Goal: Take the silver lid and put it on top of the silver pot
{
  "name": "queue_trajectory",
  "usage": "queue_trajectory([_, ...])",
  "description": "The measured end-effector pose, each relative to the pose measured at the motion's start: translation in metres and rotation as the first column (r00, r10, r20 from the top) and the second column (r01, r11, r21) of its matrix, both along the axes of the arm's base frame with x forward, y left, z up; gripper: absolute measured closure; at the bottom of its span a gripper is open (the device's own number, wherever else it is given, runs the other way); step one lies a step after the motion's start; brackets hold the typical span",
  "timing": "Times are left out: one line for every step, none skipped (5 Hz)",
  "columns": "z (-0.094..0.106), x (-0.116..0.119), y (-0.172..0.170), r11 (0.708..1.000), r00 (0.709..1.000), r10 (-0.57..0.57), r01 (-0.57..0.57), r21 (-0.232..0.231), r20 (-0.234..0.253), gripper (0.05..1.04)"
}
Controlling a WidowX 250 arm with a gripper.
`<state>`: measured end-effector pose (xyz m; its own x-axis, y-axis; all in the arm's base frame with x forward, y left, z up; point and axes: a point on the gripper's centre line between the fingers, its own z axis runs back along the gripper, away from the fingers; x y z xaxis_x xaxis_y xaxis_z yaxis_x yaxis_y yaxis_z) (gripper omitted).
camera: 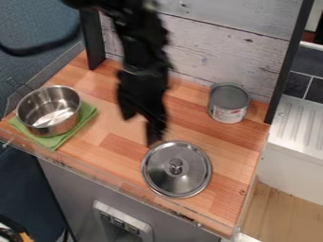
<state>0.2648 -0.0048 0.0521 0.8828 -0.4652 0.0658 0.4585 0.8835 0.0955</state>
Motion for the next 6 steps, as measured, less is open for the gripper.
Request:
queue_trajectory([-0.017,0.002,-0.041,1.000,1.000,-0.008,0.008,-0.006,-0.008,0.083])
queue_trajectory([-0.032,0.003,-0.047,1.000,1.000,0.002,-0.002,-0.002,-0.017,0.083])
queue_trajectory([-0.045,0.003,-0.049,1.000,0.999,-0.004,0.003,-0.012,-0.037,0.083])
queue_trajectory([-0.051,0.003,-0.039,0.999,0.998,0.037,-0.037,-0.009,-0.057,0.142])
queue_trajectory([-0.054,0.007,-0.029,0.997,0.995,0.074,-0.075,-0.015,-0.064,0.433])
queue_trajectory([-0.054,0.007,-0.024,0.996,0.994,0.084,-0.085,-0.019,-0.067,0.734])
